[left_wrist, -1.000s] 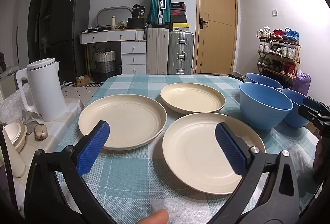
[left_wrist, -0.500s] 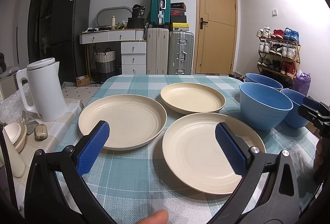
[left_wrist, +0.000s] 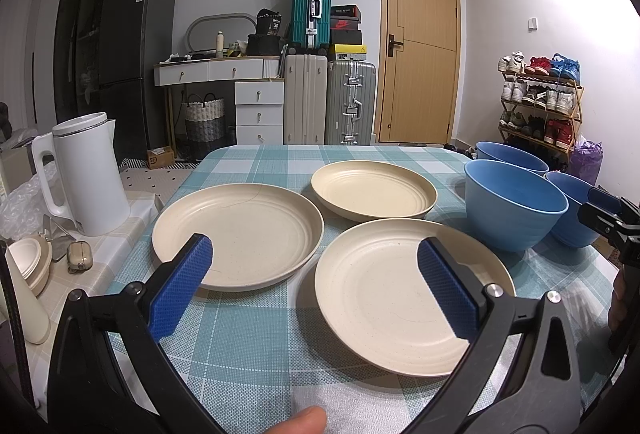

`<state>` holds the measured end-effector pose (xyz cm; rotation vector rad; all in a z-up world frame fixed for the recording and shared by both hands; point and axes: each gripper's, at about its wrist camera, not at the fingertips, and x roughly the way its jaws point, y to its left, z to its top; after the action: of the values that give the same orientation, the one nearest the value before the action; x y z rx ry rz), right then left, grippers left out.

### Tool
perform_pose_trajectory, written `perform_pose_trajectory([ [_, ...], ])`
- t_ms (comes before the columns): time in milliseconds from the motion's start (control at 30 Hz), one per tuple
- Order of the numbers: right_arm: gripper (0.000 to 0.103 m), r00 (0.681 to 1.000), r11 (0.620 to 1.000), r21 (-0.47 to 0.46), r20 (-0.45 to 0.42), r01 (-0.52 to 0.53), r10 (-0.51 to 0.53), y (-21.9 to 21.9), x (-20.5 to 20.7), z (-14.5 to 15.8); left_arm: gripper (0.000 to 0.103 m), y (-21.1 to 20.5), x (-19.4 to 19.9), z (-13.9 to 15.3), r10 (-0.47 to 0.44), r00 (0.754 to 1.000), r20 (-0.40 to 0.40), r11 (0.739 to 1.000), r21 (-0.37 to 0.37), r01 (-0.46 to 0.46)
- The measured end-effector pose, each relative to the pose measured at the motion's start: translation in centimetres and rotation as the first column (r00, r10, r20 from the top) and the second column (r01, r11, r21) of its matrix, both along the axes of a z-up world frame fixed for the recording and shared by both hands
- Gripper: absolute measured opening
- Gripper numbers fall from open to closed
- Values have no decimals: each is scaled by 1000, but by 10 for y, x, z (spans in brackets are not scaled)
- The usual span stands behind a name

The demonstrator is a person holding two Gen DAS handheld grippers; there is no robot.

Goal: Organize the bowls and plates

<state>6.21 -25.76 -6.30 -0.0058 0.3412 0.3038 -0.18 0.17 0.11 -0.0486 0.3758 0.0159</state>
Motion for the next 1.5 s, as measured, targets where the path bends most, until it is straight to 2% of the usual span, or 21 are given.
perform_pose_trajectory([
  [333,103,1000,1000,-13,29,11,-11,2,-8,0,102,7,-2,3,9,1000,-8,1000,-2,-9],
  [767,103,1000,1000,-6,26,12,-12,-3,-6,2,102,4,-2,4,5,1000,1,1000,10,-5],
  [1067,103,999,999,-22,-10,30,-30,-1,1,-1,102,1,-2,4,3,1000,0,1000,22,-3],
  [1167,103,999,1000,-5,-40,9,-9,1,2,-1,102,2,-1,5,25,1000,-13,999,32,-24],
  [1333,103,997,1000,-9,-72,-24,23,14,2,6,102,15,2,14,59,997,-41,998,-13,-60],
  [1500,103,995,997,5,-74,-72,73,32,-2,21,102,30,4,22,102,992,-71,995,-13,-104],
])
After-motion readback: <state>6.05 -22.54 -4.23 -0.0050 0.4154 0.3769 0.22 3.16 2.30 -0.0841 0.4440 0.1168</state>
